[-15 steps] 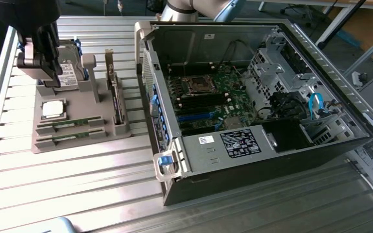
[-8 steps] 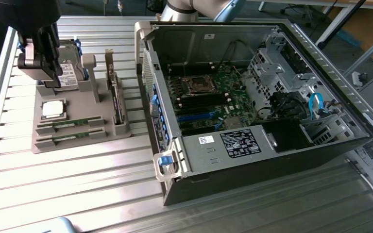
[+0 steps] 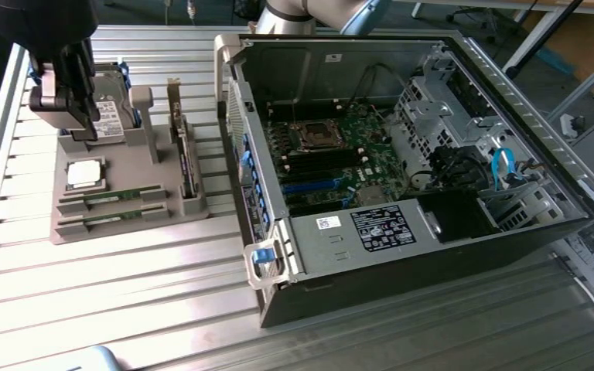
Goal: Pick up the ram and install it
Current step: 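Pick up the ram and move it above insertion slot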
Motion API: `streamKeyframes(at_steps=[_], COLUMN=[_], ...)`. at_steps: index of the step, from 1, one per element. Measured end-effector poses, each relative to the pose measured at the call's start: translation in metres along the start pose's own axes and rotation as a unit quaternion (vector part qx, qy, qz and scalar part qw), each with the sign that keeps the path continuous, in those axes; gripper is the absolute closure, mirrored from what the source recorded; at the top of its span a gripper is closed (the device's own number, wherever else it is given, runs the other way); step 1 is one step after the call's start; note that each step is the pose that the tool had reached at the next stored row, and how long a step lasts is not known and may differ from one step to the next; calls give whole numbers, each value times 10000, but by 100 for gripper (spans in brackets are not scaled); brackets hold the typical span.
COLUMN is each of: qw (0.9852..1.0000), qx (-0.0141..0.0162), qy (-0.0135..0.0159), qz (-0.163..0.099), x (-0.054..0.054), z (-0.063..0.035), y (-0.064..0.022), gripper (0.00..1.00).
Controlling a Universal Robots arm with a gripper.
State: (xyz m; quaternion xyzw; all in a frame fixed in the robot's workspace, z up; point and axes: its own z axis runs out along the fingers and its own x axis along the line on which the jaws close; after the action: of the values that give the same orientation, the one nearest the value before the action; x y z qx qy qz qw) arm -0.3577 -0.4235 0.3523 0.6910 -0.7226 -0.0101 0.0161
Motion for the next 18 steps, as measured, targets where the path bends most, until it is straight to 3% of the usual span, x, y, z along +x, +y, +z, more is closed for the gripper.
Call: streamKeyframes(at_steps=[18], qw=[10000], qx=[1], qy=[2], qz=[-66], x=[0], z=[33], y=[-1], gripper=[64])
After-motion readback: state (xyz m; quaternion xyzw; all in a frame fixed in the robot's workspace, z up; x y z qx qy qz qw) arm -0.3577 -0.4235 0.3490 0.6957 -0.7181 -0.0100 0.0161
